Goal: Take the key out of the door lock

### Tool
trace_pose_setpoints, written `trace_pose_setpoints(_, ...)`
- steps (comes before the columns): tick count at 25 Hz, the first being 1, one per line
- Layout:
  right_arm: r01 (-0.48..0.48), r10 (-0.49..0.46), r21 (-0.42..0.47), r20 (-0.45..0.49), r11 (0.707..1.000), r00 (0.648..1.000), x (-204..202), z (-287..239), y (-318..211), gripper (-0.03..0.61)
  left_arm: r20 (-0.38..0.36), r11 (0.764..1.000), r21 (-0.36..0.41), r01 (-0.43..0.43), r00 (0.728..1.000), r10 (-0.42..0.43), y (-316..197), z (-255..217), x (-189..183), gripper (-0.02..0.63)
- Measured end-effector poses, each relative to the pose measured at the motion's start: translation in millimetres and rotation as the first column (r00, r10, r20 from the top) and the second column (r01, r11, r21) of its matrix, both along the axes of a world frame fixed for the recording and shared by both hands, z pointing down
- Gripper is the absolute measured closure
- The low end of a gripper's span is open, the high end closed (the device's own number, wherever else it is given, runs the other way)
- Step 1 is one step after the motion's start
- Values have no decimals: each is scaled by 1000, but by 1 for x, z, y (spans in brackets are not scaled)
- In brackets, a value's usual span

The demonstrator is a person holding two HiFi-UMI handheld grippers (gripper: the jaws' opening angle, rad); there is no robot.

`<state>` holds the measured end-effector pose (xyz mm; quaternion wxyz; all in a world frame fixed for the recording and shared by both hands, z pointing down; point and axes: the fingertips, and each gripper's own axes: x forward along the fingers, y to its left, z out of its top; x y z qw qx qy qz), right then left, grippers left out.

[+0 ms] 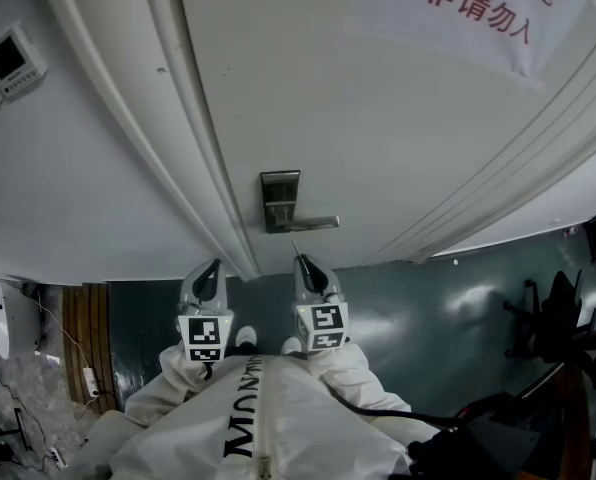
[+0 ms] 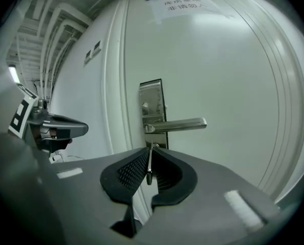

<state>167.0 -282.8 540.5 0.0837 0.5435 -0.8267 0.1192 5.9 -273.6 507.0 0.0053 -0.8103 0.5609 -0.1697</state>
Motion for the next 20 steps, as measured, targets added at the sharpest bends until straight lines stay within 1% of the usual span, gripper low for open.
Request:
trace_pose_setpoints(6,31,-31,27,23,999,999,10,-16,15,566,21,999,24,44,999,-44,11,-8,2,614)
trace_pose_setpoints(10,52,-54,62,28,997,998,17,-31,25,566,35,997,43,60,998,-61,22,-13,4,614)
trace_pose_setpoints(15,36,-39,65,50,997,998,19,-33,48,566,42,998,46,35,998,-37,40,-10,8,614)
trace_pose_setpoints(20,-4,0,60,57,998,998,14,-29,84,565,31,997,78,-12,999,9,70,-16,5,614)
